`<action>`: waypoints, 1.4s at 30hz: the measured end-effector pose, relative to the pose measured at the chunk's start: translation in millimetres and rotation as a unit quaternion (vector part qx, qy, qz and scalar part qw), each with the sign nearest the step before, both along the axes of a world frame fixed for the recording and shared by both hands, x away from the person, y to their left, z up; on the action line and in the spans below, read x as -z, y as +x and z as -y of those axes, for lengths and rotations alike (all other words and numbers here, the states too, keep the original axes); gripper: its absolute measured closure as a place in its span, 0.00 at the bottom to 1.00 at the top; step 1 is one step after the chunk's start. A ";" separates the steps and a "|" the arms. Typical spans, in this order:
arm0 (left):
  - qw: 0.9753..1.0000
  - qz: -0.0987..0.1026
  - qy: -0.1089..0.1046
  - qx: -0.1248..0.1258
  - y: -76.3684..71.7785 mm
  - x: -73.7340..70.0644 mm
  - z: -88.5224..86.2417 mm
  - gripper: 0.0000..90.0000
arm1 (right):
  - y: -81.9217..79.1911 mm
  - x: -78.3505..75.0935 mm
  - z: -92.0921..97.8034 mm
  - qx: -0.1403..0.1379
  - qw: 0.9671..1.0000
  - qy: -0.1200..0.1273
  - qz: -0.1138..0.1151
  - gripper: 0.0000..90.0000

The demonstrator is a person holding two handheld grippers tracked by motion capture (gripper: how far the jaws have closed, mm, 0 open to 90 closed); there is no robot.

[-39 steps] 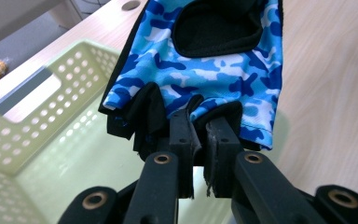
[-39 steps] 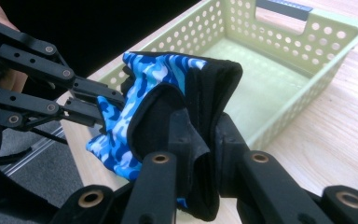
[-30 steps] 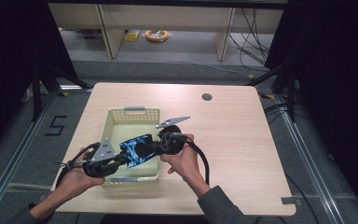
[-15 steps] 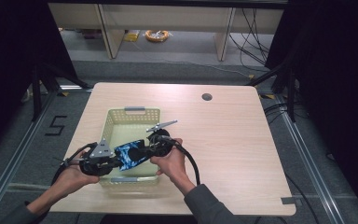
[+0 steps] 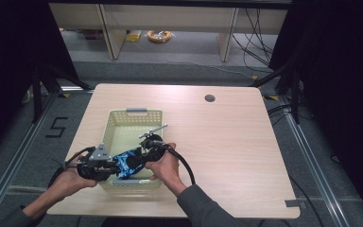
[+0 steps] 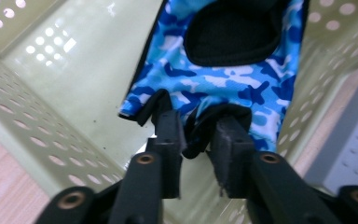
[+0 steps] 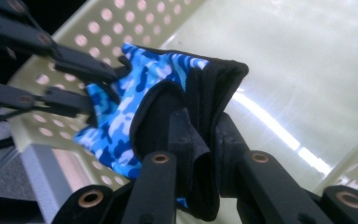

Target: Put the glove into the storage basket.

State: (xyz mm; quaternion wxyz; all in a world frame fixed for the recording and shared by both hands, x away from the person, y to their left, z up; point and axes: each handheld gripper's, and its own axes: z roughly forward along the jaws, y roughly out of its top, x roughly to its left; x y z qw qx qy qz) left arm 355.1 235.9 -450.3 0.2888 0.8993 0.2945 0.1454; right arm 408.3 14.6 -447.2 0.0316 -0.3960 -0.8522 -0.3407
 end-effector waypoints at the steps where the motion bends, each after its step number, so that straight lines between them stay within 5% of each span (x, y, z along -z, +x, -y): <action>1: 1.000 -0.003 0.004 0.002 -0.3 -1.1 -0.9 0.73 | 1.9 2.0 0.1 -0.012 1.000 -0.002 0.009 0.90; 9: 1.000 0.020 -0.013 -0.015 -1.6 -13.6 -1.6 0.65 | -2.3 2.7 -3.6 -0.005 1.000 -0.012 -0.010 0.88; 15: 0.999 0.025 -0.021 -0.013 -3.5 -16.1 3.4 0.63 | -2.8 1.7 -0.8 0.000 0.999 -0.032 0.001 0.80; 17: 0.999 0.025 -0.027 -0.019 -5.4 -16.8 5.2 0.63 | -3.8 0.6 -1.2 -0.009 0.998 -0.054 0.028 0.74; 20: 0.999 0.030 -0.022 -0.011 -7.1 -18.5 6.8 0.63 | -7.5 -1.7 -3.6 -0.017 0.996 -0.077 0.040 0.66; 23: 0.999 0.034 -0.021 -0.012 -9.6 -20.2 8.8 0.62 | -8.8 -7.2 -5.0 0.000 0.996 -0.084 0.041 0.59; 27: 0.999 0.035 -0.021 -0.006 -13.0 -22.3 11.9 0.61 | -6.7 -12.7 -5.0 -0.003 0.995 -0.079 0.059 0.54; 30: 0.999 0.042 -0.022 -0.002 -15.0 -26.1 13.0 0.59 | -6.7 -22.2 -3.0 0.007 0.996 -0.063 0.062 0.53; 36: 0.999 0.041 -0.034 -0.012 -20.5 -31.1 17.2 0.47 | -10.3 -41.6 8.6 -0.004 0.994 -0.021 0.103 0.52; 42: 0.997 0.045 -0.055 -0.017 -26.5 -36.5 22.6 0.41 | -18.1 -53.8 26.3 0.008 0.995 -0.007 0.101 0.50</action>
